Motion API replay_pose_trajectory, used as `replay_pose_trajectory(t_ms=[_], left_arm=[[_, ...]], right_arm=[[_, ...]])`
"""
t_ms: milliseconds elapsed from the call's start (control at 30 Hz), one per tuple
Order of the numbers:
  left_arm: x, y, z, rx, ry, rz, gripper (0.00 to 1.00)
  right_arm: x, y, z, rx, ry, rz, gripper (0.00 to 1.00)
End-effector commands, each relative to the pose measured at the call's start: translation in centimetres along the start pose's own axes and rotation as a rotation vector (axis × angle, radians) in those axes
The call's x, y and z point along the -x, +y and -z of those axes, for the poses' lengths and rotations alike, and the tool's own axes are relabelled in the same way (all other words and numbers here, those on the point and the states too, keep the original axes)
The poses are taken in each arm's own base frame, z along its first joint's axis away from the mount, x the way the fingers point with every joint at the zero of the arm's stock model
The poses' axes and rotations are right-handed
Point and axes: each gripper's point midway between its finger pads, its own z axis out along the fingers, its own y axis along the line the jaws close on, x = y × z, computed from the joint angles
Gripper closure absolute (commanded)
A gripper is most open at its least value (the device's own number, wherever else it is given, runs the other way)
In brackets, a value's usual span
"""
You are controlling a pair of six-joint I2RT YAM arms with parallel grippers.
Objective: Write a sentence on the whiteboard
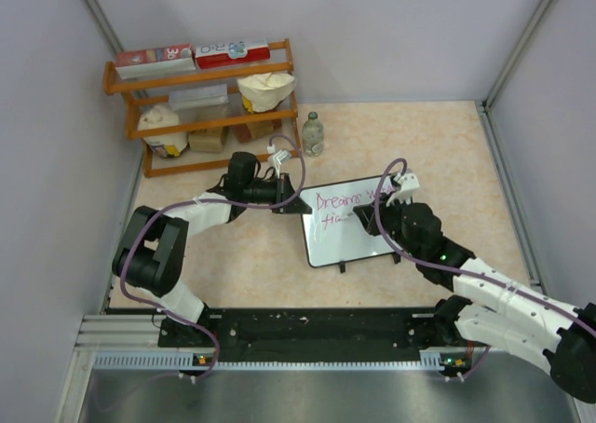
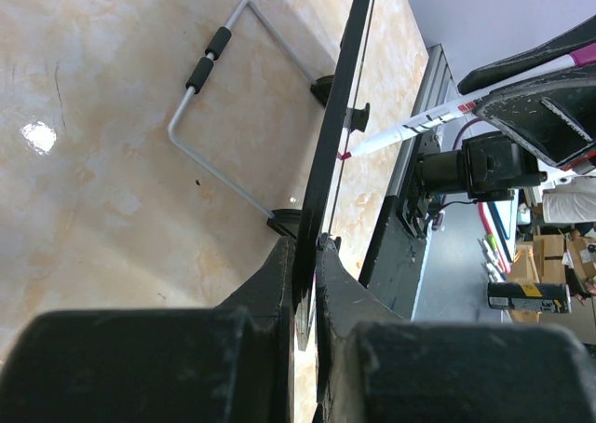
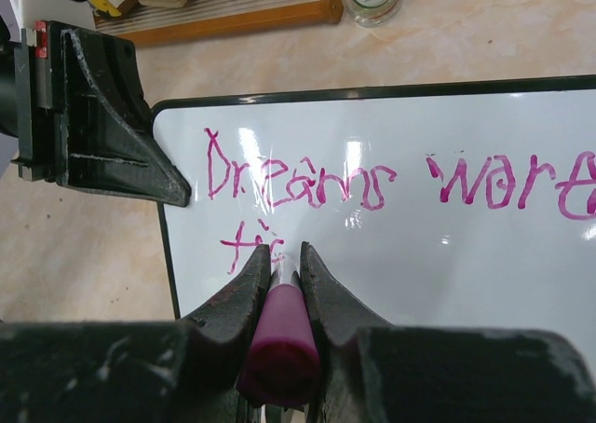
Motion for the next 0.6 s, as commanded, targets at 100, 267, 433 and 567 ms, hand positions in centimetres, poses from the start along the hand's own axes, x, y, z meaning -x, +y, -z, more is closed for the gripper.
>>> replay_pose_trajectory(t_ms=[100, 267, 433, 567], left_arm=[[1.4, 2.4, 0.2, 0.13, -0.055, -0.037, 1.0], [1.4, 2.4, 0.2, 0.13, -0.055, -0.037, 1.0], [1.4, 2.4, 0.2, 0.131, -0.057, -0.038, 1.0], [1.4, 2.4, 0.2, 0.129, -0.056, -0.037, 1.0]], right_arm=[[-1.1, -0.9, 0.6, -0.016, 0.033, 0.022, 1.0], [-1.6, -0.9, 0.7, -0.008, 0.045, 0.021, 1.0], [-2.0, -0.7, 0.7, 0.01, 0.056, 0.016, 1.0], [-2.1, -0.3, 0.5, 0.028, 0.055, 0.003, 1.0]])
